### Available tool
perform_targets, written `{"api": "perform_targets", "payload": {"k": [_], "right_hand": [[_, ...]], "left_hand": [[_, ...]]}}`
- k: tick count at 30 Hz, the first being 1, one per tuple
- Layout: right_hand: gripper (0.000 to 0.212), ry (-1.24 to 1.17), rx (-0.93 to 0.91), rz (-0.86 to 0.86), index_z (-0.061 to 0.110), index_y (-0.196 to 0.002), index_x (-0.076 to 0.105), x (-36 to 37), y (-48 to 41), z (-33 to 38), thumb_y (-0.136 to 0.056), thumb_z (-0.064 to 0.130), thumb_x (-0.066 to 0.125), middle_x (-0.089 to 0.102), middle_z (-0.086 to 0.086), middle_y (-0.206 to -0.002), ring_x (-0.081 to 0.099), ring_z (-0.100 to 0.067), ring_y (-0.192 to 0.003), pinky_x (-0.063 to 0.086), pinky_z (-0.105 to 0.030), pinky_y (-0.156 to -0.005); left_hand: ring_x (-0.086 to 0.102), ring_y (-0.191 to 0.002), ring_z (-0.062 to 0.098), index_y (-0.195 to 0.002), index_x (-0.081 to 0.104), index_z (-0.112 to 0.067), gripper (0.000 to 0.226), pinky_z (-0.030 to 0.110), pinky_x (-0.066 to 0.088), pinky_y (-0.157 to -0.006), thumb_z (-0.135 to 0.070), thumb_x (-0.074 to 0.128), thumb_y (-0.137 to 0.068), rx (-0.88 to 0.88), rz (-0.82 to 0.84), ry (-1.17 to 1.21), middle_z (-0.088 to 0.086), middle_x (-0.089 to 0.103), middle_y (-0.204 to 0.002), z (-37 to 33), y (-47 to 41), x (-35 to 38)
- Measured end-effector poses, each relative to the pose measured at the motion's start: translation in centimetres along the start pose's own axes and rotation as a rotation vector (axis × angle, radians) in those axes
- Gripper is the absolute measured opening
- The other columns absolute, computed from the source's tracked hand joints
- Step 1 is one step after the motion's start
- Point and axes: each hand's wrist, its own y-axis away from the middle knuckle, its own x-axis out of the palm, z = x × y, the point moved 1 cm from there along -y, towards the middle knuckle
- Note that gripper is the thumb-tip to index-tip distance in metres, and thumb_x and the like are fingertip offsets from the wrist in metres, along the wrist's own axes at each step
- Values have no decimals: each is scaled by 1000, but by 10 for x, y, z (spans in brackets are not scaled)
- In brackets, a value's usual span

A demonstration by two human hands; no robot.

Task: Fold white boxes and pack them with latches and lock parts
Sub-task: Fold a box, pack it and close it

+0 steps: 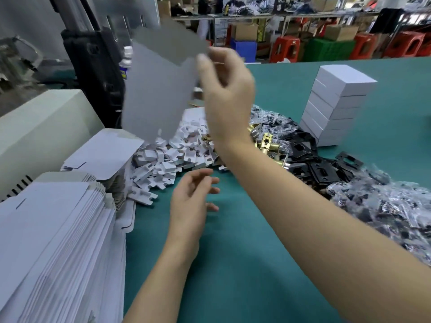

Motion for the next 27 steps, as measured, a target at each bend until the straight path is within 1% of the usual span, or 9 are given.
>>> {"api": "perform_targets", "payload": {"k": [3, 5, 9, 11, 13, 16, 22, 24, 27], "right_hand": [[11, -85, 144, -86, 15, -96, 68, -59, 11, 2, -102, 16, 60, 68, 8, -81, 61, -7, -74, 52, -30, -65], [13, -121, 301, -85, 21, -93, 69, -92, 25, -4, -103, 18, 60, 69, 9, -82, 59, -6, -72, 48, -29, -66], [10, -70, 517, -43, 15, -101, 70, -121, 64, -23, -103, 18, 61, 74, 5, -85, 63, -6, -69, 52, -23, -61], [11, -23, 571, -74, 13, -105, 69, -130, 82, -32, -104, 19, 60, 76, 7, -85, 67, -4, -69, 53, -21, -57], [13, -12, 617, -102, 14, -110, 69, -135, 99, -40, -104, 22, 60, 78, 3, -89, 70, -8, -74, 59, -30, -63], [15, -7, 653, -106, 15, -113, 68, -137, 110, -45, -105, 24, 60, 78, -8, -96, 71, -23, -80, 60, -57, -81], [20, 174, 508, -10, 34, -120, 66, -141, 104, -34, -100, 33, 65, 70, 14, -108, 69, -15, -102, 59, -63, -80], [30, 379, 270, 93, 34, -128, 64, -143, 104, -29, -98, 39, 65, 57, 22, -115, 58, -14, -113, 58, -54, -85], [35, 554, 2, 294, 21, -123, 72, -140, 103, -28, -99, 42, 60, 57, 10, -116, 52, -9, -118, 45, -32, -101]], "left_hand": [[68, -81, 12, -103, 68, -14, 22, 24, 56, -59, -1, 50, -107, -65, -104, 156, -11, 76, -85, -5, -4, -6], [68, -94, 22, -111, 65, -8, 17, 33, 55, -73, -15, 49, -110, -124, -64, 248, 3, 75, -99, -9, -6, -6], [67, -122, 36, -131, 68, -6, 79, 45, 57, -102, -69, 32, -101, -313, 392, 283, 15, 70, -134, -15, 7, 3], [70, -123, 25, -132, 73, -27, 78, 37, 60, -96, -80, 33, -92, -365, 616, 183, 8, 72, -134, -15, 19, 10], [68, -126, 18, -133, 71, -39, 71, 30, 59, -94, -83, 42, -86, -407, 679, 126, 0, 71, -138, -16, 29, 16], [66, -129, 16, -134, 70, -34, 82, 27, 57, -96, -84, 72, -70, -449, 678, 134, -3, 70, -140, -13, 36, 18], [76, -109, 14, -112, 81, -43, 69, 27, 61, -84, -83, 83, -56, -460, 655, 217, -5, 79, -120, -10, 31, 14], [75, -111, 16, -114, 79, -44, 67, 28, 61, -84, -85, 79, -61, -431, 637, 214, -3, 78, -121, -15, 31, 15], [78, -105, 21, -115, 80, -38, 70, 31, 62, -80, -81, 84, -59, -437, 609, 224, 7, 79, -118, -16, 28, 16]]}}
